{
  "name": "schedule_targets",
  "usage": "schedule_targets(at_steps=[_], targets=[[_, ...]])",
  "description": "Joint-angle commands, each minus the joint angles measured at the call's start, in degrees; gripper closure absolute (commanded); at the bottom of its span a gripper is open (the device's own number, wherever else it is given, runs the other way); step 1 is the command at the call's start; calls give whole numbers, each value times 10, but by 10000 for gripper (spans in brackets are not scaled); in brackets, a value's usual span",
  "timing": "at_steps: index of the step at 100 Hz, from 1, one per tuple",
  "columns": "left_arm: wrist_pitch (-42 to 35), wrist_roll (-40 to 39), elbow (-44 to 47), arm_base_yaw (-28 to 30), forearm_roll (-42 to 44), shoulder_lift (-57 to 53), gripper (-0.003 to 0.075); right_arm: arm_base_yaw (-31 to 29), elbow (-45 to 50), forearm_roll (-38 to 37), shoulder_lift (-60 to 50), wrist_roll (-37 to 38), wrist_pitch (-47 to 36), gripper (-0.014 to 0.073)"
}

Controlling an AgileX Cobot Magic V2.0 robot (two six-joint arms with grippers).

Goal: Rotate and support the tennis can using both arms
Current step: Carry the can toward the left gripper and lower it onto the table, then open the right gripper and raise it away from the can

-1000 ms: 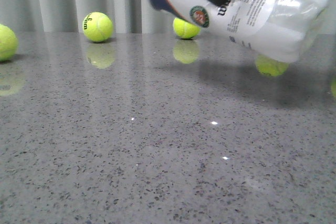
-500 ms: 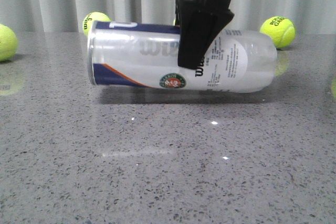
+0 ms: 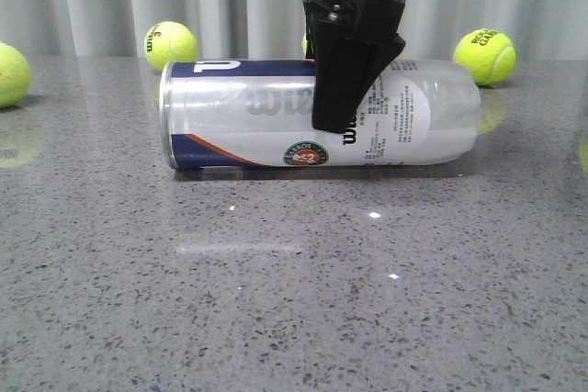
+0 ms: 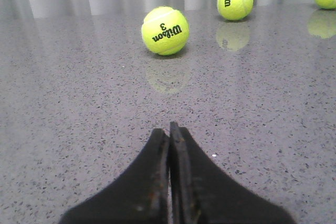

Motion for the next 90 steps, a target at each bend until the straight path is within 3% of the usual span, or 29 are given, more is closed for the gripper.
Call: schedule_targets(at_steps=[1,3,11,55,63,75,90], targets=[[-45,-5,27,1,-1,-23,741,-1,-13,3,-20,-3,-5,-43],[-45,-5,27,1,-1,-23,741,0,-13,3,-20,-3,-5,-83],[-45,-5,27,1,-1,-23,741,2,-13,4,-20,-3,-7,-51],[-45,-5,27,1,-1,-23,741,2,-13,-6,-74,-1,-26,-54],[-45,-5,27,1,-1,-23,741,2,-13,-25,-95,41,-32,-38],[-45,-5,27,1,-1,-23,741,2,-13,-80,-121,206,-47,114],[-45,-5,27,1,-1,-23,741,0,-13,-157,-147,413,-41,470]])
